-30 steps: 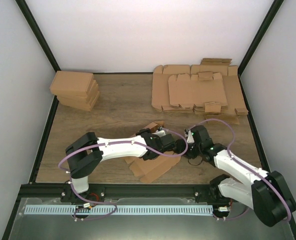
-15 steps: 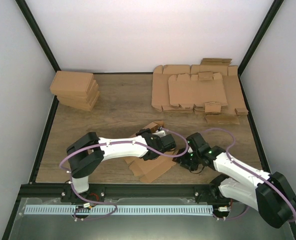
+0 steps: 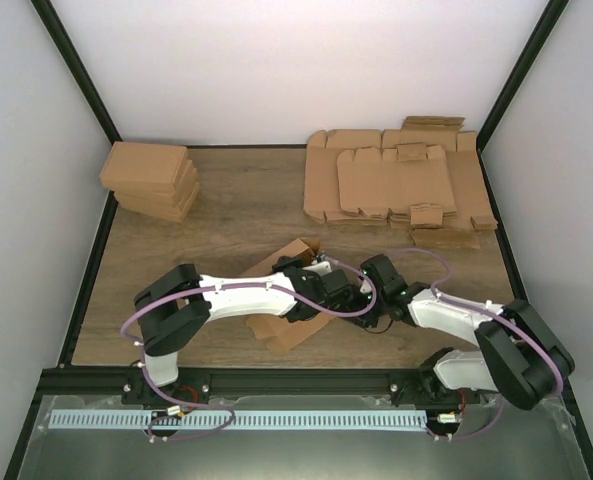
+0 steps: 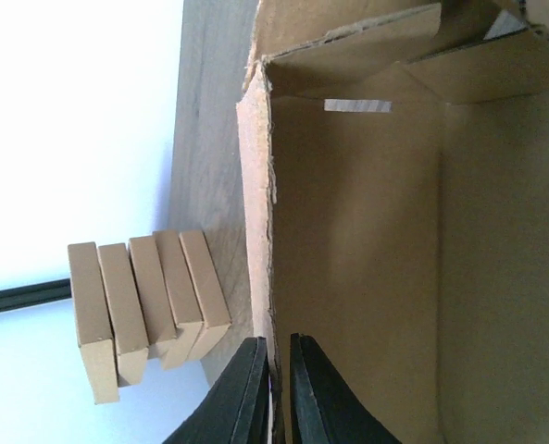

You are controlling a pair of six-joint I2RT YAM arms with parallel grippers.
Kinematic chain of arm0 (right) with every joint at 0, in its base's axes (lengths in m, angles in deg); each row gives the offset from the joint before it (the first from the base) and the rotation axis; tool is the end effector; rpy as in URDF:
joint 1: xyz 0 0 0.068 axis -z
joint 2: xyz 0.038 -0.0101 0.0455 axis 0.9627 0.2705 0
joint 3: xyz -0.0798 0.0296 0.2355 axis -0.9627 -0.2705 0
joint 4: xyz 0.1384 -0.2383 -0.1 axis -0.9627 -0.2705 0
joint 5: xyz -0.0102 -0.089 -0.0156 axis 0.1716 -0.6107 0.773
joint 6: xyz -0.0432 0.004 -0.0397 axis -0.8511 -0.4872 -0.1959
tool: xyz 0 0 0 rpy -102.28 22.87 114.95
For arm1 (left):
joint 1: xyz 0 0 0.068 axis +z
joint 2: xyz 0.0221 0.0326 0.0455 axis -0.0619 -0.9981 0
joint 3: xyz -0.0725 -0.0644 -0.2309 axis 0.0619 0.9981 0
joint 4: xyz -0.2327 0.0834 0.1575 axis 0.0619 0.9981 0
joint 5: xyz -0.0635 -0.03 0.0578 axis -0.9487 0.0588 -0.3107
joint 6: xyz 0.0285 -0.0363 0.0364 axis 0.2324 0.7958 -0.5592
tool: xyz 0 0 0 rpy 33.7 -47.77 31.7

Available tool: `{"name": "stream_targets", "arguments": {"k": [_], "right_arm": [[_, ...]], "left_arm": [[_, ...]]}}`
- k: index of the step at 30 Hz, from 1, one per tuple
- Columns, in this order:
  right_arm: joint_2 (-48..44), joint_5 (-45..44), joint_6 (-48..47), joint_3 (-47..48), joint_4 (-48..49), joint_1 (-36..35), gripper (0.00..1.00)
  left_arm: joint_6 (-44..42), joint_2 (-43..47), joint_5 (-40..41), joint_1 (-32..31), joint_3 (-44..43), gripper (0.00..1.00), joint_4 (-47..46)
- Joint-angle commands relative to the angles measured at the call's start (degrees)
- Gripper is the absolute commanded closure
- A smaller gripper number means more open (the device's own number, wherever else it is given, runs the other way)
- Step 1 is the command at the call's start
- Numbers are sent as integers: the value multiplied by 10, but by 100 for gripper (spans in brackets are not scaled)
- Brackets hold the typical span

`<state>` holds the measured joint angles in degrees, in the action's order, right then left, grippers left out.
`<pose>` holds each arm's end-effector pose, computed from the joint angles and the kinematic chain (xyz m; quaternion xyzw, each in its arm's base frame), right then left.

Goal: Fold the paper box

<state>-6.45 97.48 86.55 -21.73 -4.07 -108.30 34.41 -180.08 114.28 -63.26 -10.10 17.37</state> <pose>0.1832 0.1455 0.0790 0.1362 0.9313 0.3366 0.0303 0.1789 -0.3234 0.1370 0.4783 0.7172 0.3928 0.3202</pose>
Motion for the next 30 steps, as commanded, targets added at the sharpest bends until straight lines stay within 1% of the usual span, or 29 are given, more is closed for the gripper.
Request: {"name": "stream_targets", "arguments": {"k": [1,4,6,7,8,12,14,16,19,22,26,30], "right_arm": [[53,-36,-3,6,88,9,60],[98,-34,-25,25,107,23,60],[113,-18,-55,29,123,35,60],[113,6,-73,26,140,43,60],[110,25,-92,17,160,50,58],[77,95,-155,-14,203,85,42],[53,106,-174,-23,201,97,38],[30,102,-192,-20,179,107,36],[5,83,-216,-4,149,126,35],[1,99,-232,16,152,157,35],[43,125,-250,74,169,192,36],[114,176,-263,141,183,198,37]], "left_arm": [[-22,-12,27,-1,13,89,-24],[-28,-15,26,6,19,89,-41],[-28,-20,24,11,21,89,-48],[-28,-23,24,11,21,89,-50],[-29,-26,25,12,20,89,-52],[-27,-43,35,12,20,90,-51],[-26,-48,37,12,23,90,-50],[-25,-50,35,14,24,89,-51],[-24,-50,32,18,23,89,-51],[-25,-48,33,19,22,89,-52],[-25,-50,37,19,25,89,-52],[-19,-51,39,19,26,89,-47]]}}
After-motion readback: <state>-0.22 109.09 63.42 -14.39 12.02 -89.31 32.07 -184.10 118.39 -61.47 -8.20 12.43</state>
